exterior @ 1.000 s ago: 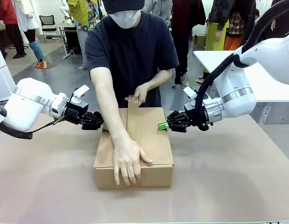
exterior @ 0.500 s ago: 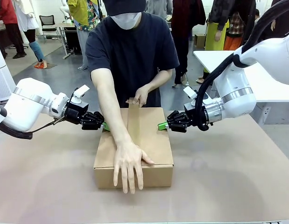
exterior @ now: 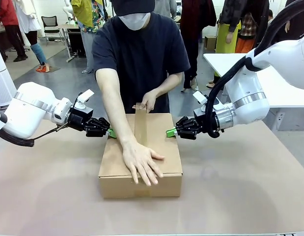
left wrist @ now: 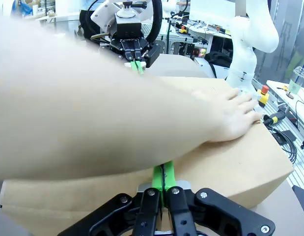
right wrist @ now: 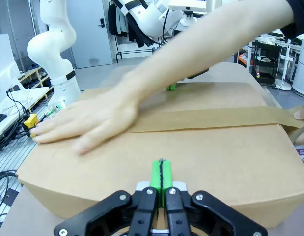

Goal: Wrap the clocks to prevent damage.
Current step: After the human seals the box with tape, release both hands from the side flaps of the Package Box.

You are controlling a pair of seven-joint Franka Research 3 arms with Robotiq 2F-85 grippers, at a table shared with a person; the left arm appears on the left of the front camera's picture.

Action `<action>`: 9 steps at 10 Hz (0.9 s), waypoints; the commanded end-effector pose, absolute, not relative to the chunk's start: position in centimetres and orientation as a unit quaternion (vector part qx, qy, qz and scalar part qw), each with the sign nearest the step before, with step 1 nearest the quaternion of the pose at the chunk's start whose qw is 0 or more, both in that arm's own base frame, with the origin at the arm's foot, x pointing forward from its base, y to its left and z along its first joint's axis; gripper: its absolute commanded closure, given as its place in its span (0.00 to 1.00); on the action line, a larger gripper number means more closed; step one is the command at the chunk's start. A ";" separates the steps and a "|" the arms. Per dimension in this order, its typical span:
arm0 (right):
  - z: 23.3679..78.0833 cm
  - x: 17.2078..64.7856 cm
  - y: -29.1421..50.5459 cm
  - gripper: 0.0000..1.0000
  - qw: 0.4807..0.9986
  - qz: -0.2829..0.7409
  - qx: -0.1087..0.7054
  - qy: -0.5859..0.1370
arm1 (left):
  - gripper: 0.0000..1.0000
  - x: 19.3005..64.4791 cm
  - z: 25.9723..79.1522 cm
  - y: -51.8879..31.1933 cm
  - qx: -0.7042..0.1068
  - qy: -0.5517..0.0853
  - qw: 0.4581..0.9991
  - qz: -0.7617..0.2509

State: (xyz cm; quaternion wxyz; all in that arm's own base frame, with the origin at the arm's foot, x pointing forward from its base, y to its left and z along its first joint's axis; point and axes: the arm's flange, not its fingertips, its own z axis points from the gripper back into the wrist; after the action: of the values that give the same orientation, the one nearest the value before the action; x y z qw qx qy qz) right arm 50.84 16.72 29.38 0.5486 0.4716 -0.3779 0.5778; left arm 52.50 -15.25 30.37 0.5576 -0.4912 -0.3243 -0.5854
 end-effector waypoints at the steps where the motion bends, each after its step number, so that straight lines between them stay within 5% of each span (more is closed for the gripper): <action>1: 29.2 50.8 16.8 0.99 0.551 0.577 0.470 -0.378 | 1.00 52.5 30.2 -15.4 -0.488 -0.323 0.560 -0.586; 9: 29.2 50.8 16.8 0.99 0.551 0.577 0.470 -0.378 | 1.00 52.5 30.2 -15.4 -0.488 -0.323 0.560 -0.586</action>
State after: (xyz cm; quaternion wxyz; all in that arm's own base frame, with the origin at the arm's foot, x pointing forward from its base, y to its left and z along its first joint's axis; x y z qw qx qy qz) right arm 50.84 16.72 29.36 0.5487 0.4717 -0.3778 0.5777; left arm 52.49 -15.25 30.37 0.5576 -0.4912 -0.3243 -0.5853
